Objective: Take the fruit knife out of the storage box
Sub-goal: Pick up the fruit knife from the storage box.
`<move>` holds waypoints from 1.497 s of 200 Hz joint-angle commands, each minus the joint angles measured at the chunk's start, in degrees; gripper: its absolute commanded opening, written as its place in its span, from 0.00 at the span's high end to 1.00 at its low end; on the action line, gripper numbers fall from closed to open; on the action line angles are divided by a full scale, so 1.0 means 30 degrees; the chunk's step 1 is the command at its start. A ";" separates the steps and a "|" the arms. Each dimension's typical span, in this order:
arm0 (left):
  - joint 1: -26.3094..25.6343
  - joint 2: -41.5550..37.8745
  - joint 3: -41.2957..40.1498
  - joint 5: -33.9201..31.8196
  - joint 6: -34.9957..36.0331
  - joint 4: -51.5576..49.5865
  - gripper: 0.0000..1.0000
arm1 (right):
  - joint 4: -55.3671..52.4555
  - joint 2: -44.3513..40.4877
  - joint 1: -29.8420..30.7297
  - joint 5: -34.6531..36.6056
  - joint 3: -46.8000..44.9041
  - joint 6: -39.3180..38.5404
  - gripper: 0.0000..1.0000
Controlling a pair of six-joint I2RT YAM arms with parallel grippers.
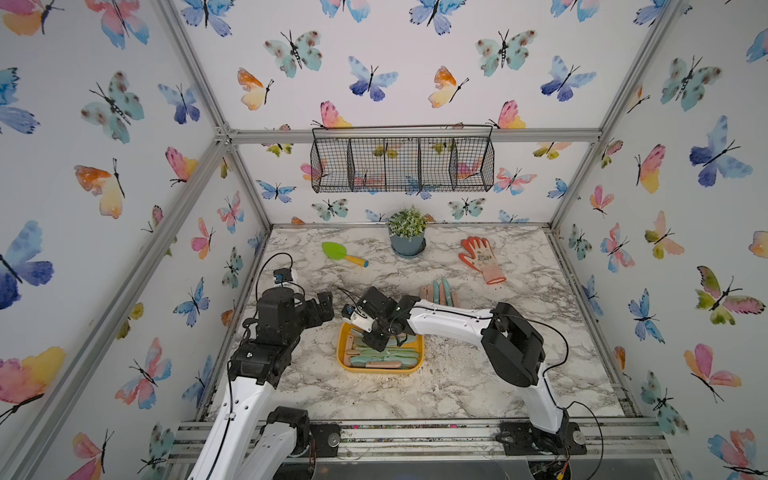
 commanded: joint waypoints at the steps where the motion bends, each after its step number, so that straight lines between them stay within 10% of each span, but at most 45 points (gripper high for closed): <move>1: 0.0103 -0.0271 0.0214 -0.0342 -0.0036 0.0309 0.02 | -0.0212 -0.0884 0.0165 -0.0053 -0.0352 0.0401 0.87; 124: 0.0074 0.0019 0.0091 0.1237 0.0169 0.0537 0.02 | 0.1626 -0.5196 -0.2167 -0.1339 -0.4121 0.2321 0.87; 237: -0.0277 0.0709 -0.0117 0.4403 0.0579 0.1150 0.02 | 0.5170 -1.0722 -1.3866 -0.4496 -1.2402 0.5994 0.88; 299: -0.0278 0.0736 -0.0088 0.4024 0.0579 0.1061 0.02 | 0.5237 -0.8396 -1.5866 -0.5892 -1.2786 0.6305 0.88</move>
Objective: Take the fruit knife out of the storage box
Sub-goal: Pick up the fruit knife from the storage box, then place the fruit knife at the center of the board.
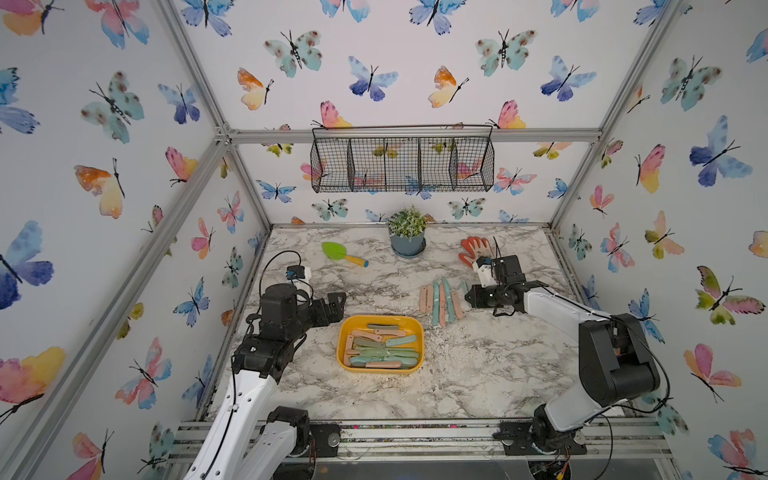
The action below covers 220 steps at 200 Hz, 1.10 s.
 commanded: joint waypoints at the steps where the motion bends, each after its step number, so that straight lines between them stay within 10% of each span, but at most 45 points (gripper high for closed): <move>1: -0.0044 -0.0065 -0.0088 -0.0014 0.0208 0.0202 0.02 | 0.0307 0.0872 -0.0331 -0.1084 -0.0191 0.0358 0.88; 220: -0.0044 -0.0186 -0.0059 -0.0439 0.0179 0.0140 0.02 | 0.2620 0.3703 -0.1617 -0.3809 -0.0702 0.1329 0.88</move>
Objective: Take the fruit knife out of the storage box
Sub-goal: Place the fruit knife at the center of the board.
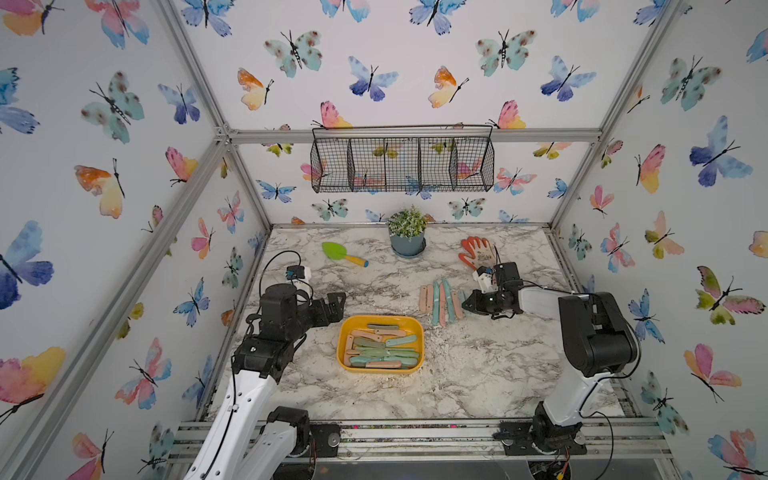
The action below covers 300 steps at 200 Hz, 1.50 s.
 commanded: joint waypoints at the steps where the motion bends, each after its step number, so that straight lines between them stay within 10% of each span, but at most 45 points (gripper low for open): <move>1: -0.0044 -0.0191 -0.0059 -0.0345 0.0178 0.0142 0.02 | 0.0426 0.0281 -0.0123 -0.0509 -0.0336 0.0243 0.88; 300: -0.0044 -0.0251 -0.0026 -0.0575 0.0149 0.0098 0.02 | 0.0863 0.0384 -0.0440 -0.0085 -0.0590 0.1148 0.70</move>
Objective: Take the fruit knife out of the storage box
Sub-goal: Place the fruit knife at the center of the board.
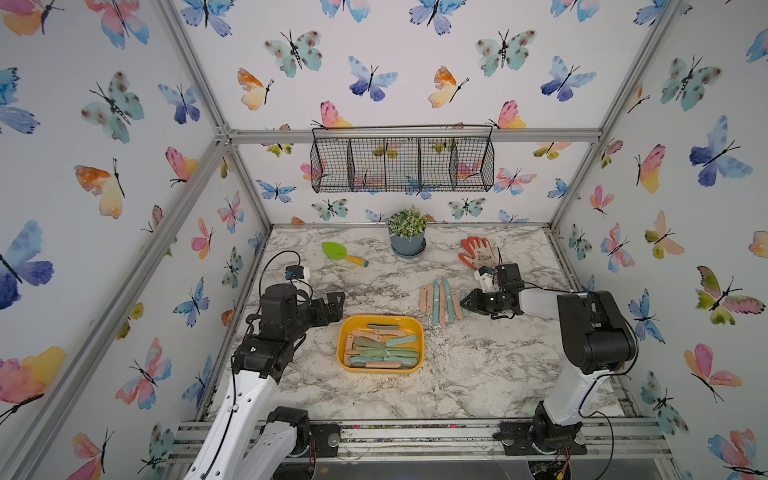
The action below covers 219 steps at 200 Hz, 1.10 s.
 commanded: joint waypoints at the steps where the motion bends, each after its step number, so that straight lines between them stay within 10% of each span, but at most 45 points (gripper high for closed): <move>1: -0.0044 -0.0202 -0.0028 -0.0249 0.0149 0.0092 0.02 | -0.0568 0.0089 -0.0086 0.0619 -0.0219 0.0013 0.70; 127: -0.0059 -0.0262 -0.0001 -0.0339 0.0149 0.0085 0.01 | -0.0894 -0.0877 -0.0101 0.1465 -0.0424 0.0013 0.55; 219: -0.0034 -0.0673 0.0000 -0.0397 0.0237 0.0080 0.02 | -0.0220 -0.4419 -0.0094 0.2088 -0.1266 -0.0299 0.25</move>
